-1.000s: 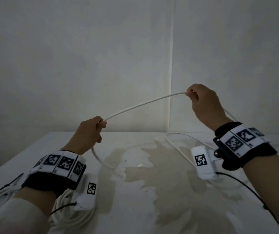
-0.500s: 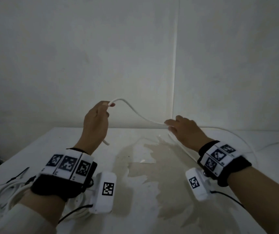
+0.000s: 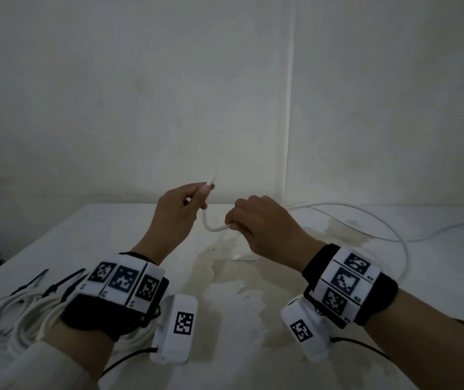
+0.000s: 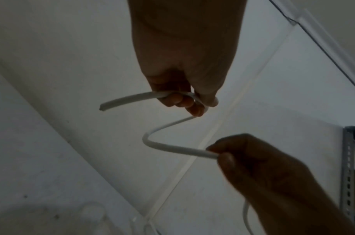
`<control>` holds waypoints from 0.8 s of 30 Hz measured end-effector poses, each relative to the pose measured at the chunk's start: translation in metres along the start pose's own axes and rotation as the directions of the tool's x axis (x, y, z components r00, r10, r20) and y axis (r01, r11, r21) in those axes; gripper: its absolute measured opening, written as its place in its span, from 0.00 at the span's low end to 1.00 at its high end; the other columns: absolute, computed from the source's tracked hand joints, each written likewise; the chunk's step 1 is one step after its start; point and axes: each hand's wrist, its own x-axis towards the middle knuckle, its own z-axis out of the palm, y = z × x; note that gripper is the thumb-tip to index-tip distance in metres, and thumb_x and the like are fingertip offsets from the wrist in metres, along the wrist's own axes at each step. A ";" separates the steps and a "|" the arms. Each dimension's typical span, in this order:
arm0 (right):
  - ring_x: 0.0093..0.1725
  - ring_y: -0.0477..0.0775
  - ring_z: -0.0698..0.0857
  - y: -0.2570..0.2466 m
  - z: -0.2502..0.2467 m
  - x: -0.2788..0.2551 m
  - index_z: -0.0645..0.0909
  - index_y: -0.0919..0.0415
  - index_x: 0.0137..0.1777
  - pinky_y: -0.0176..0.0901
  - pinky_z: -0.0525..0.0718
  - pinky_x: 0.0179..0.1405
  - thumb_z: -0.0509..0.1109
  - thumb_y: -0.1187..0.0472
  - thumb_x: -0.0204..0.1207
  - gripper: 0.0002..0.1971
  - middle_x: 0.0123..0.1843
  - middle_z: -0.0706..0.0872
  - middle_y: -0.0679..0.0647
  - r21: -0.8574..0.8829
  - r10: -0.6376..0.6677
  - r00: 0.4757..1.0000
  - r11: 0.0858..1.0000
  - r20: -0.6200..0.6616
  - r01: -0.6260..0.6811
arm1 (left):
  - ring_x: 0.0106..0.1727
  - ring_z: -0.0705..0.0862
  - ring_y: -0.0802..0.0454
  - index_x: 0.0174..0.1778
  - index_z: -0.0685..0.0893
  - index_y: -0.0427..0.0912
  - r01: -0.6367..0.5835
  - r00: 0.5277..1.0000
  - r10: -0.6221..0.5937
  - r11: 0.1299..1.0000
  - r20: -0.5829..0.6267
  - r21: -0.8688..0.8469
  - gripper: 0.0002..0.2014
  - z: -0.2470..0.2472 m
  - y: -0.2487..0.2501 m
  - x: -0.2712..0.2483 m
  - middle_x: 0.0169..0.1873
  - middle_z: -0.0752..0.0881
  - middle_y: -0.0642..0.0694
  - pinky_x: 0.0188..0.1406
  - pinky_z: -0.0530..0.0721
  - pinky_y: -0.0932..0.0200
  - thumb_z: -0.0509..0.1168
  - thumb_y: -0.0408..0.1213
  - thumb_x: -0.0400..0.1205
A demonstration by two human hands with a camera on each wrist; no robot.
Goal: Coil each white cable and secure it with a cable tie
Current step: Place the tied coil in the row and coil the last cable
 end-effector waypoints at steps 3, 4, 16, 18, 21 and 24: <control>0.29 0.58 0.78 -0.003 -0.008 0.008 0.81 0.62 0.37 0.41 0.66 0.33 0.57 0.59 0.74 0.13 0.34 0.82 0.56 0.081 0.070 0.998 0.994 -0.002 -0.069 | 0.26 0.72 0.62 0.43 0.83 0.50 -0.011 0.996 0.003 0.996 0.085 0.093 0.12 0.008 0.004 -0.006 0.28 0.78 0.57 0.27 0.68 0.71 0.55 0.43 0.86; 0.30 0.58 0.78 -0.003 -0.011 0.011 0.82 0.63 0.38 0.44 0.70 0.33 0.57 0.58 0.74 0.14 0.36 0.82 0.57 0.120 0.102 0.995 0.988 -0.006 -0.100 | 0.27 0.71 0.61 0.38 0.82 0.46 0.010 0.994 -0.019 0.996 0.104 0.085 0.14 0.011 0.005 -0.009 0.27 0.77 0.55 0.27 0.67 0.69 0.54 0.43 0.86; 0.43 0.46 0.76 -0.001 -0.032 0.015 0.75 0.54 0.63 0.41 0.70 0.45 0.58 0.55 0.83 0.12 0.41 0.73 0.44 0.334 0.437 0.854 0.790 0.282 -0.515 | 0.37 0.73 0.52 0.41 0.83 0.49 0.067 0.948 -0.064 0.998 0.311 0.000 0.13 0.009 0.019 -0.016 0.31 0.76 0.53 0.36 0.70 0.63 0.54 0.40 0.86; 0.48 0.49 0.77 0.001 -0.033 0.015 0.77 0.54 0.64 0.42 0.72 0.48 0.56 0.54 0.84 0.14 0.47 0.74 0.48 0.299 0.426 0.829 0.789 0.363 -0.536 | 0.38 0.72 0.53 0.40 0.82 0.49 0.080 0.942 -0.067 0.996 0.330 -0.027 0.14 0.008 0.020 -0.019 0.31 0.74 0.52 0.39 0.68 0.61 0.54 0.38 0.86; 0.44 0.58 0.82 0.003 -0.035 0.014 0.84 0.57 0.45 0.49 0.77 0.46 0.58 0.56 0.83 0.14 0.43 0.85 0.50 0.422 0.416 0.823 0.714 0.387 -0.559 | 0.33 0.71 0.60 0.38 0.82 0.52 0.077 0.942 -0.056 0.996 0.330 -0.051 0.15 0.009 0.021 -0.021 0.32 0.75 0.52 0.34 0.68 0.67 0.54 0.38 0.86; 0.36 0.55 0.77 0.002 -0.040 0.011 0.81 0.52 0.36 0.43 0.73 0.37 0.59 0.61 0.82 0.15 0.32 0.86 0.47 0.528 0.446 0.815 0.621 0.370 -0.579 | 0.26 0.71 0.64 0.39 0.84 0.48 0.064 0.954 -0.054 0.998 0.295 -0.023 0.13 0.008 0.020 -0.020 0.32 0.77 0.52 0.29 0.67 0.72 0.56 0.41 0.85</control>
